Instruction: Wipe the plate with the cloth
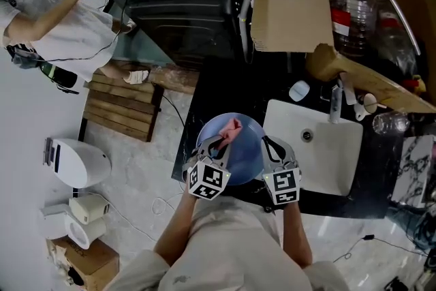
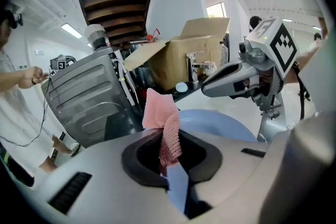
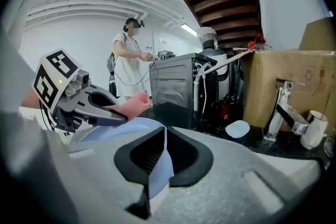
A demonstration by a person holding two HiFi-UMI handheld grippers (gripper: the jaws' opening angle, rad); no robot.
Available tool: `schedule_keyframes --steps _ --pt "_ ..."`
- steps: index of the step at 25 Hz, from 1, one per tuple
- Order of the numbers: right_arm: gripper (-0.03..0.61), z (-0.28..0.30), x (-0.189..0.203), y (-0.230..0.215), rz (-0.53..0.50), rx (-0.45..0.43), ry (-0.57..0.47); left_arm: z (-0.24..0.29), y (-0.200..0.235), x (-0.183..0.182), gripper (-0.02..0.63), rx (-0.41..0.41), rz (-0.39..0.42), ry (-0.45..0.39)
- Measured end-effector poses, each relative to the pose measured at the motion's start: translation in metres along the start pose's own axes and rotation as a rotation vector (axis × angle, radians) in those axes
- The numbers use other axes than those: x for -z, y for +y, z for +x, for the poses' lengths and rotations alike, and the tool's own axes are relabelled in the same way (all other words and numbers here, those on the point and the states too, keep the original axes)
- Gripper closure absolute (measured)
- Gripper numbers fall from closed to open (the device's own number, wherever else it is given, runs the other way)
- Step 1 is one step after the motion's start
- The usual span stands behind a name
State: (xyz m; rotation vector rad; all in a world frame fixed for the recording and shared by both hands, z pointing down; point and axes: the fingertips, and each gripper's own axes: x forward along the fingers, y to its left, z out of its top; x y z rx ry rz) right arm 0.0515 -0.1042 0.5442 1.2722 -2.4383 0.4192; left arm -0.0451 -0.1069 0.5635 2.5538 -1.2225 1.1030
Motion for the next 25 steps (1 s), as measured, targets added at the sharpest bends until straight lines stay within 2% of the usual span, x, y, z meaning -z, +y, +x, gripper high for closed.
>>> schedule_keyframes --steps 4,9,25 --pt "0.563 -0.004 -0.006 0.008 -0.013 -0.013 -0.013 -0.01 0.005 -0.012 0.58 -0.014 -0.017 -0.07" --pt "0.564 -0.006 -0.012 0.014 -0.017 -0.018 -0.026 -0.016 0.008 -0.019 0.58 -0.02 -0.026 -0.11" --pt "0.568 -0.008 -0.02 0.008 -0.028 -0.055 -0.043 -0.011 0.007 -0.031 0.58 -0.055 -0.054 -0.129"
